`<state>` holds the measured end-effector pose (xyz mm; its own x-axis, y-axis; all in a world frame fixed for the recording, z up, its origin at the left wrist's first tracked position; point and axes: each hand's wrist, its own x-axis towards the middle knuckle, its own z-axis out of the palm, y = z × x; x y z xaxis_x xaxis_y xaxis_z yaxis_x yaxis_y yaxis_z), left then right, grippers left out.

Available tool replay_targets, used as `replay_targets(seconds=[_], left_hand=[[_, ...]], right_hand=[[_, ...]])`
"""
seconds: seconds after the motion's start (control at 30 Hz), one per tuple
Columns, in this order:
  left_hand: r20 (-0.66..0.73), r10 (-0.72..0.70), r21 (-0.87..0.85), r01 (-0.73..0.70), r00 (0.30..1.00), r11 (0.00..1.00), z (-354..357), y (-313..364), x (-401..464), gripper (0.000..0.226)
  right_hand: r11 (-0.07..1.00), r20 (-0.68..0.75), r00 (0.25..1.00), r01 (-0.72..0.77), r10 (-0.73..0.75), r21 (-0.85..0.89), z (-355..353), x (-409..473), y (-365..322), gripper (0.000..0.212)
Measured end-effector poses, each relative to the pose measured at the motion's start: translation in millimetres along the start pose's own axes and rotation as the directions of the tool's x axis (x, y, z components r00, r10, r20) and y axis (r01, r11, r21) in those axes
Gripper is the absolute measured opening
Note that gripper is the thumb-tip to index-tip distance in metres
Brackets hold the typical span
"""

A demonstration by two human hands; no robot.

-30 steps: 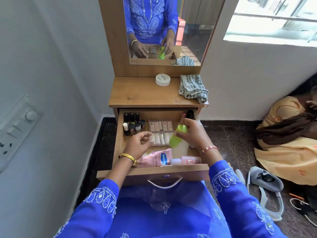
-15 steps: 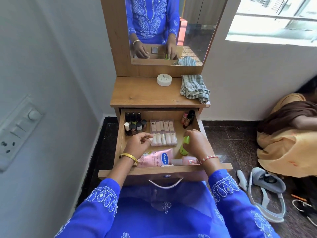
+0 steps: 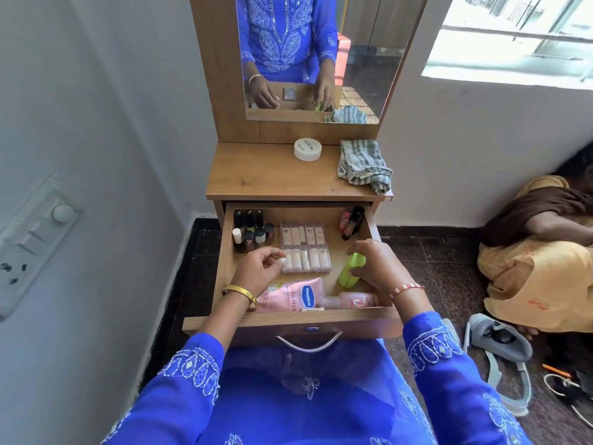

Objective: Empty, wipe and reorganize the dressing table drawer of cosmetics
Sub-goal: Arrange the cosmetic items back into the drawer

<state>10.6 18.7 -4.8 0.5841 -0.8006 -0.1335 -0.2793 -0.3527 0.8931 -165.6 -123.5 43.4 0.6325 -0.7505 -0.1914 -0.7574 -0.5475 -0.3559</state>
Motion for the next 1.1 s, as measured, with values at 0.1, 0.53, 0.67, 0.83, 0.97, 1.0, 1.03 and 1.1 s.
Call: replay_targets(seconds=[0.1,0.53,0.67,0.83,0.97,1.0,1.03,1.1], left_hand=[[0.000,0.000,-0.005,0.000,1.000,1.000,0.5,-0.4,0.7,0.012],[0.012,0.032,0.026,-0.032,0.999,0.999,2.0,-1.6,1.3,0.016],[0.000,0.038,0.031,-0.038,0.999,0.999,2.4,-1.5,1.7,0.014],[-0.003,0.045,0.041,-0.045,0.999,0.998,1.6,-1.1,1.1,0.015],[-0.005,0.043,0.042,-0.042,0.999,0.998,2.0,-0.7,0.8,0.015],[-0.003,0.043,0.043,-0.043,0.999,0.998,2.2,-0.7,0.7,0.015],[-0.003,0.044,0.043,-0.044,0.999,0.998,2.3,-0.7,0.6,0.015],[-0.004,0.043,0.042,-0.043,0.999,0.998,2.3,-0.6,0.7,0.015]], right_hand=[[0.999,0.041,0.999,0.006,-0.004,-0.044,-3.4,-0.4,0.4,0.038],[0.996,-0.079,0.997,-0.029,0.022,-0.079,-11.0,8.8,5.8,0.022],[0.981,0.030,0.996,-0.083,0.090,-0.175,-7.0,8.7,14.8,0.041],[0.966,0.004,0.994,-0.109,0.113,-0.233,3.8,2.2,16.7,0.040],[0.958,0.013,0.994,-0.104,0.111,-0.267,4.1,1.4,17.6,0.030],[0.957,0.025,0.993,-0.103,0.114,-0.270,3.4,1.6,17.4,0.027],[0.957,0.040,0.992,-0.105,0.120,-0.270,2.8,2.1,17.3,0.026],[0.958,0.067,0.989,-0.112,0.134,-0.265,1.4,2.9,16.6,0.027]])
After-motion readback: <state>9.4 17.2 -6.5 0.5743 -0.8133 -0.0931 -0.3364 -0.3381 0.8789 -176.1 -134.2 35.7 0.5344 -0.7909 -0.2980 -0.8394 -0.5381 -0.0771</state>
